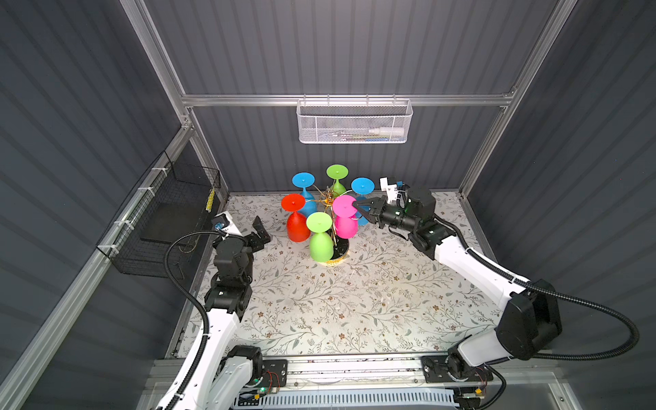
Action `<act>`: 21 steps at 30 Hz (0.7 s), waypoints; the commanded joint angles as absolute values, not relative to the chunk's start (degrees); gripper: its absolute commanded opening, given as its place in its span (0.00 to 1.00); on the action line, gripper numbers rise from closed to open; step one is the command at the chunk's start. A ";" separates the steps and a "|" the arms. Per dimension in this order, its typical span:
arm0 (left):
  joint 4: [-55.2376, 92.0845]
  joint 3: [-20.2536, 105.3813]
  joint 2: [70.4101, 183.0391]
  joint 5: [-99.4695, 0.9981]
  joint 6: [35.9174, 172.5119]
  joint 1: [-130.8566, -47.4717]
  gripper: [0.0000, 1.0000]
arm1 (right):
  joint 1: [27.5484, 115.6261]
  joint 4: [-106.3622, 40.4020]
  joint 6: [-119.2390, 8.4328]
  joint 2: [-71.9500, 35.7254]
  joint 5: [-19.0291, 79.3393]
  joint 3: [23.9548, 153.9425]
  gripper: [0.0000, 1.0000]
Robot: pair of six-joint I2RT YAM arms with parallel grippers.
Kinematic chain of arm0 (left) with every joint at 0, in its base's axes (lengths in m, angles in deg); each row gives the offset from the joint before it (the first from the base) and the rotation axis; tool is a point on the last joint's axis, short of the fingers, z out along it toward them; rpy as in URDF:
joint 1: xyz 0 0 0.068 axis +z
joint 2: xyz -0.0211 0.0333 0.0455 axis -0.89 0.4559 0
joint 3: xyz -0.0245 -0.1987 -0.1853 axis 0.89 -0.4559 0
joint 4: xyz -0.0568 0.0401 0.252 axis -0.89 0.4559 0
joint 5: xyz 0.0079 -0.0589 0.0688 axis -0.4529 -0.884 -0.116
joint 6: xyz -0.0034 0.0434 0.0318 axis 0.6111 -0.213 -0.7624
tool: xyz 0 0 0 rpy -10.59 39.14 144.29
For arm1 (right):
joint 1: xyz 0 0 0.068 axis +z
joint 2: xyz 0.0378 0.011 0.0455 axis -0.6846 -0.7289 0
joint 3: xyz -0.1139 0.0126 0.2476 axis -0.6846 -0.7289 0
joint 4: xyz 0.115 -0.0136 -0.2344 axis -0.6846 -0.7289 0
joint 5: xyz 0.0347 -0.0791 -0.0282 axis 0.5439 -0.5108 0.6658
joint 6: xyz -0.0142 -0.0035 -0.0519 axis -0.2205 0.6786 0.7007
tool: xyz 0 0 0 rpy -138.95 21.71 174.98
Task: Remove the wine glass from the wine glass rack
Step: 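Close the right gripper on the magenta glass's foot on the rack, then pull the magenta glass off the rack with the right gripper while the left gripper approaches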
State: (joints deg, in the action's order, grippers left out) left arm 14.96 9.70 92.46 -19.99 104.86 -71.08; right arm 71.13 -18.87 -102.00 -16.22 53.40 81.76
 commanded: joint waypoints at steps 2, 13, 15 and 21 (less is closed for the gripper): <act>15.19 9.94 91.20 -20.08 105.62 -71.22 1.00 | 71.98 -19.54 -100.87 -15.18 55.38 83.36 0.00; 15.00 9.63 91.47 -20.52 106.66 -71.22 1.00 | 72.33 -24.50 -97.70 -10.25 55.43 79.84 0.00; 15.04 9.75 91.51 -20.61 106.75 -71.22 1.00 | 72.46 -25.88 -96.99 -9.02 55.30 79.09 0.00; 14.76 9.08 88.09 -17.02 108.41 -71.22 1.00 | 72.46 -28.43 -95.89 -5.37 54.73 75.82 0.00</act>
State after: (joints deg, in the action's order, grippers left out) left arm 15.33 9.50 90.67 -19.26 106.96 -71.08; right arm 72.15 -26.85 -97.45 -6.93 54.23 77.04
